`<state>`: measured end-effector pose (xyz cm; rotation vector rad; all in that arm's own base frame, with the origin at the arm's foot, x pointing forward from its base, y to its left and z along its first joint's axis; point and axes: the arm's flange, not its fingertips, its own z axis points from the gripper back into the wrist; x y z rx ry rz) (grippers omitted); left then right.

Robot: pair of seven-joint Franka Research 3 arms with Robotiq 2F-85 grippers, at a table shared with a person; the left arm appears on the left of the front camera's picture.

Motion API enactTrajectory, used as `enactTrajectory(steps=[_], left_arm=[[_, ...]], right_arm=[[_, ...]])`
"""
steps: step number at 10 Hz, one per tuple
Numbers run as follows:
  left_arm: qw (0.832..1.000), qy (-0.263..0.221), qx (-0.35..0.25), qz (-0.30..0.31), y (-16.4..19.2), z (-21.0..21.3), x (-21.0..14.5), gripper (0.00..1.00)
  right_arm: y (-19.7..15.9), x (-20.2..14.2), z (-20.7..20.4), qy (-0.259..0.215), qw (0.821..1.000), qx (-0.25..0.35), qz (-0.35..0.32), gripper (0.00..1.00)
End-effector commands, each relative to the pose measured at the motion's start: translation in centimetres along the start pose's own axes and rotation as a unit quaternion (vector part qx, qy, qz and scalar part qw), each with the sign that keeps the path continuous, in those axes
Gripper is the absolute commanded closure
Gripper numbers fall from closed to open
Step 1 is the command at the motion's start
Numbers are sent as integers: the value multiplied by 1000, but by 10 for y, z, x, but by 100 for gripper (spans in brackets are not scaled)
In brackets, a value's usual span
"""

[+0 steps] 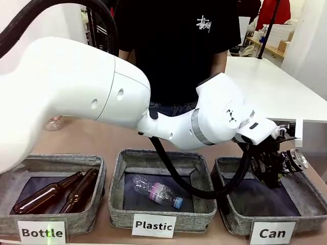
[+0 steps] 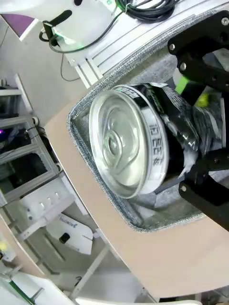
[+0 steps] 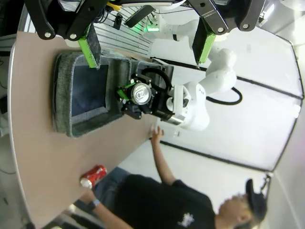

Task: Sort the can waste into the basket.
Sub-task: Pick up the can waste from the table and place it in the right Fabric basket.

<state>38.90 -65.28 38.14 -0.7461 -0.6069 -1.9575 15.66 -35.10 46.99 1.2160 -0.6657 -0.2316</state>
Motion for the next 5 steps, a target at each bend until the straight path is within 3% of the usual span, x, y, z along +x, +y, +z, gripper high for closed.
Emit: enactTrajectory(steps=[1,2,4,5], left_arm=[[1000,15,-4,0,6,-1,6,10],[1000,16,-4,3,7,-1,6,0],[1000,9,-10,7,8,1,5,0],[1000,9,-10,5,7,3,6,10]], right_arm=[[4,-4,-2,-3,1000,-5,-5,0],[4,-4,-2,-3,1000,-5,-5,0],[4,-4,-2,-3,1000,-5,-5,0],[4,-4,-2,-3,1000,-5,-5,0]])
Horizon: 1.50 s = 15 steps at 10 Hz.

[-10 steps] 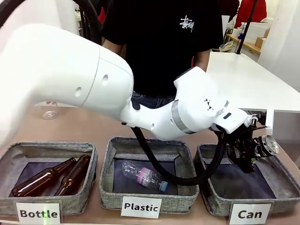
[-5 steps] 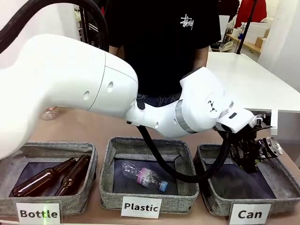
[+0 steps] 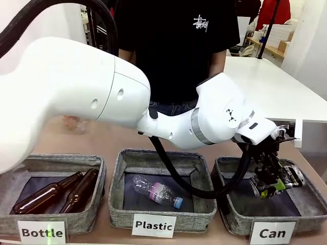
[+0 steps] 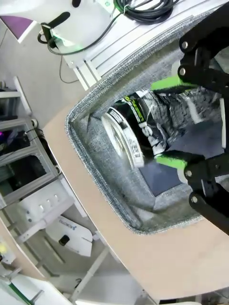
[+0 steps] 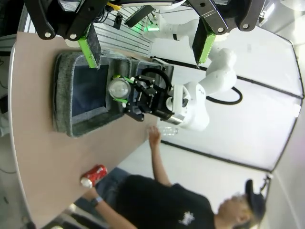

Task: Sort the can waste into the basket.
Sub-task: Pick up the can waste from the table and place it in the right Fabric basket.

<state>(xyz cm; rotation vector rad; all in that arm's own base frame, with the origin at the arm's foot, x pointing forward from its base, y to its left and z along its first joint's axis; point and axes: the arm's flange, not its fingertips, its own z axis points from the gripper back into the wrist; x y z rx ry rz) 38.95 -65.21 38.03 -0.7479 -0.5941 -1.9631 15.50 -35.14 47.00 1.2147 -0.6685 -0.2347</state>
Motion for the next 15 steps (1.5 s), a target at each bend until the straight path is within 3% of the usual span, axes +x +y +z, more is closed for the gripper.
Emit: enactTrajectory(steps=[1,6,8,11,13,14,15], left_arm=[[1000,7,-8,7,7,5,8,0],[999,3,-15,30,5,15,10,0],[997,-13,-46,62,-11,34,24,0],[986,-108,-25,128,-50,85,42,0],[978,-157,-30,137,-73,103,43,0],[971,-195,-53,129,-79,117,45,0],[982,-124,-42,138,-44,90,61,0]], right_arm=[[3,-3,-3,-1,1000,-5,-5,0],[3,-3,-3,-1,1000,-5,-5,0],[1,2,-5,-1,1000,24,-11,0],[5,1,-46,36,999,30,-28,0],[15,-5,-79,80,996,19,-16,0],[21,-6,-90,74,997,23,-21,0],[1,0,-63,65,997,34,-13,0]])
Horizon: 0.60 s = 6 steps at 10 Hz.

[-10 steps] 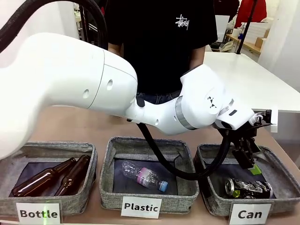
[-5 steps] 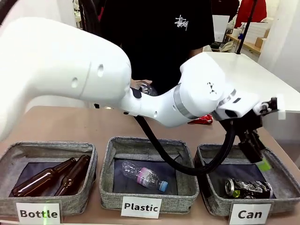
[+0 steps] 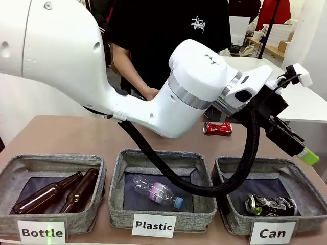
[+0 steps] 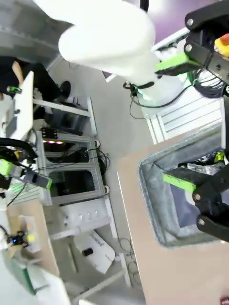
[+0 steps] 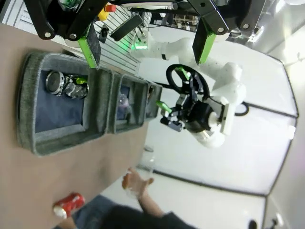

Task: Sort the can waste into the basket.
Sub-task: Pick up the can waste from the table and place it in the right Fabric basket.

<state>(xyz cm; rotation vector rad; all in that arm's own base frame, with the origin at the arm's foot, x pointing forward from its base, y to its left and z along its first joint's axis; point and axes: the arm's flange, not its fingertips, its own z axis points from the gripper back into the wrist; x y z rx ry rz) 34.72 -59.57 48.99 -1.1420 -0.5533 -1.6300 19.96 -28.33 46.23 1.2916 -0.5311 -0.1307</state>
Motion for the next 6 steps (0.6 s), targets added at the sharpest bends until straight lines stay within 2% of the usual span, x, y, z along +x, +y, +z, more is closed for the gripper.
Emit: enactTrajectory(steps=[1,2,3,4,6], left_arm=[[999,32,5,-3,9,-12,-1,0],[1000,0,0,0,0,0,0,0],[1000,2,-18,12,11,-11,7,0],[1000,-20,-19,-15,15,-32,19,0],[999,41,-2,-34,24,-78,31,0]], right_arm=[[-7,0,19,-14,1000,0,-3,0],[0,0,0,0,1000,0,0,0],[2,0,9,-11,1000,27,-7,0],[2,-1,24,-23,999,25,2,0],[-4,-4,61,-69,997,21,1,0]])
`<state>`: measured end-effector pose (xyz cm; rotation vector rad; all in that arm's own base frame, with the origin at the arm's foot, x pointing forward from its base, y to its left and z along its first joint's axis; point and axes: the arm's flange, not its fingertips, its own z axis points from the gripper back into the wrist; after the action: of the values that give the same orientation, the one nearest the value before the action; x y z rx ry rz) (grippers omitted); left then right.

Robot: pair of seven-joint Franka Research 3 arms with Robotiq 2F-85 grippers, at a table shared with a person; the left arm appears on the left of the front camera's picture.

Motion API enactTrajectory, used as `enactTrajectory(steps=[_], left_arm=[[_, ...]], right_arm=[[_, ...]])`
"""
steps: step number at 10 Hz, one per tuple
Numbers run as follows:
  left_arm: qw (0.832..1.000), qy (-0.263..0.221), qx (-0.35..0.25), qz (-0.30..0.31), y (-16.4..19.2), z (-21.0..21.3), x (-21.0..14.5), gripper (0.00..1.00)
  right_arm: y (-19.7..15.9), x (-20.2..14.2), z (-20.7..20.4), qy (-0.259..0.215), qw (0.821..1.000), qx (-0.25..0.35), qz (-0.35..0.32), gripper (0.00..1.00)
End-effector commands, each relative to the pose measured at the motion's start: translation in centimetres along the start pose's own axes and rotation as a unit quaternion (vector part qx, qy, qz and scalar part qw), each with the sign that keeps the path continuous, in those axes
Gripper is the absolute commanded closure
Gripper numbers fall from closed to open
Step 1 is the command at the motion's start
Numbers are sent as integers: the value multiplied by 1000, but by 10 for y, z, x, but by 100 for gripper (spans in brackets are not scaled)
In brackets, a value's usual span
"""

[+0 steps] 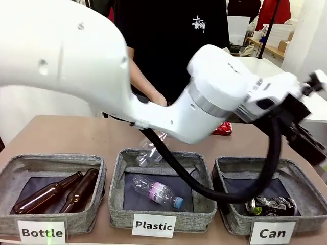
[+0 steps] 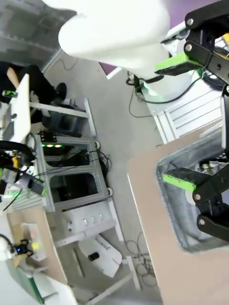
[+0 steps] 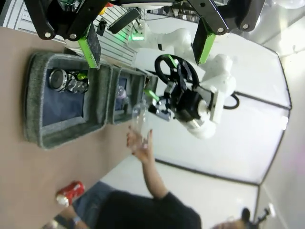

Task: Sort the can waste into the basket.
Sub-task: Pick up the can waste from the table and place it in the right Fabric basket.

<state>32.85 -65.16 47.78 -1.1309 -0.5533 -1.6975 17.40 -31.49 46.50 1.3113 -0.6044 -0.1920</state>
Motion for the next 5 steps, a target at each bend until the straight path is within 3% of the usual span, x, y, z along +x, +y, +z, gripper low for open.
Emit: enactTrajectory(steps=[1,5], left_arm=[[999,39,18,-6,21,-26,15,0],[999,22,24,3,23,-14,12,0]], right_arm=[[-6,5,38,-42,999,11,2,0],[-11,4,49,-50,999,7,11,0]])
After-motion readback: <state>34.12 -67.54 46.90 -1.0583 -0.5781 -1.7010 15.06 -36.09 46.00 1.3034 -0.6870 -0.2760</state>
